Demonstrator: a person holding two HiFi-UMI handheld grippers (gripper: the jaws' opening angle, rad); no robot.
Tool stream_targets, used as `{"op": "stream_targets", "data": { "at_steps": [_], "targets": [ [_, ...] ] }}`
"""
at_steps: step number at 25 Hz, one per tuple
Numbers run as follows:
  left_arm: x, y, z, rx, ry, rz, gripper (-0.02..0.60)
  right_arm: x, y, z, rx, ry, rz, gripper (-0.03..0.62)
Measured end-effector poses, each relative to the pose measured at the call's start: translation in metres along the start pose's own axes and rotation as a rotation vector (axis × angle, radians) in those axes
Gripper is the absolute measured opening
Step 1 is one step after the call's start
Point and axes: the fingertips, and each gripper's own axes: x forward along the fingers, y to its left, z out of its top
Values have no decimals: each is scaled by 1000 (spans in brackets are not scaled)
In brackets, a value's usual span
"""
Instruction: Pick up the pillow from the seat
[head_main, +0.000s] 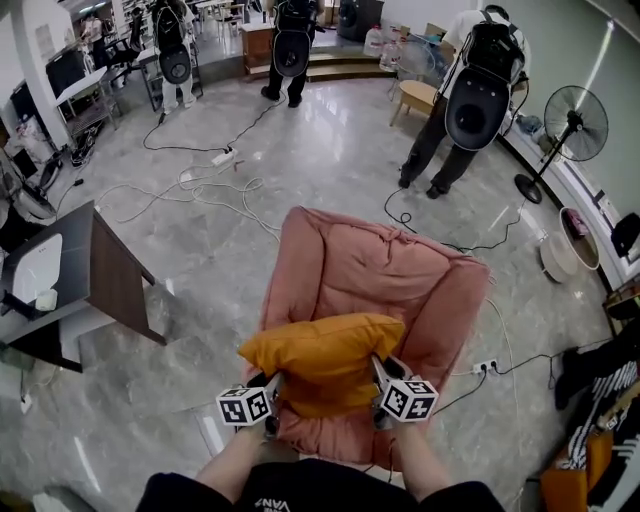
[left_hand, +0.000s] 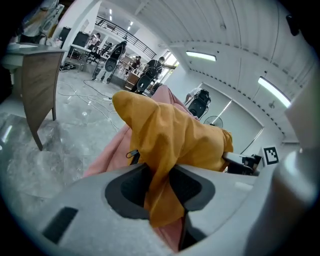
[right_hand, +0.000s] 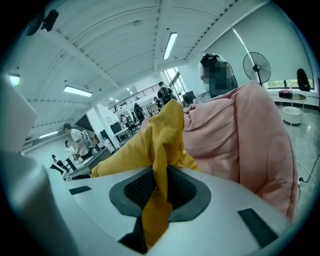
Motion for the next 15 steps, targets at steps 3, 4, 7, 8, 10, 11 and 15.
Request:
{"op": "stream_targets", "data": {
  "at_steps": [3,4,7,8,10,11,15],
  "targets": [
    [-14,-10,-14,1,-17,2,126,-22,2,-7,-29,4,8,75],
    [-19,-13,-18,2,-22,2,126,-29,3,-10,-31,3,12,75],
    [-34,-22,-30,2,-36,-2,124,-47,6,-17,-41,0,25,75],
    [-38,-24,-34,1,-40,-2,124,-52,7,-18,-49,1,31,74],
    [-47,-28,-41,3,-49,3,123,-61,10,-22,-65,5,41,74],
    [-51,-29,-44,5,-53,6,123,-65,10,-24,-73,6,44,74],
    [-66,-40,-56,23,-67,6,119,-84,11,-30,-98,9,47,72]
  ]
}}
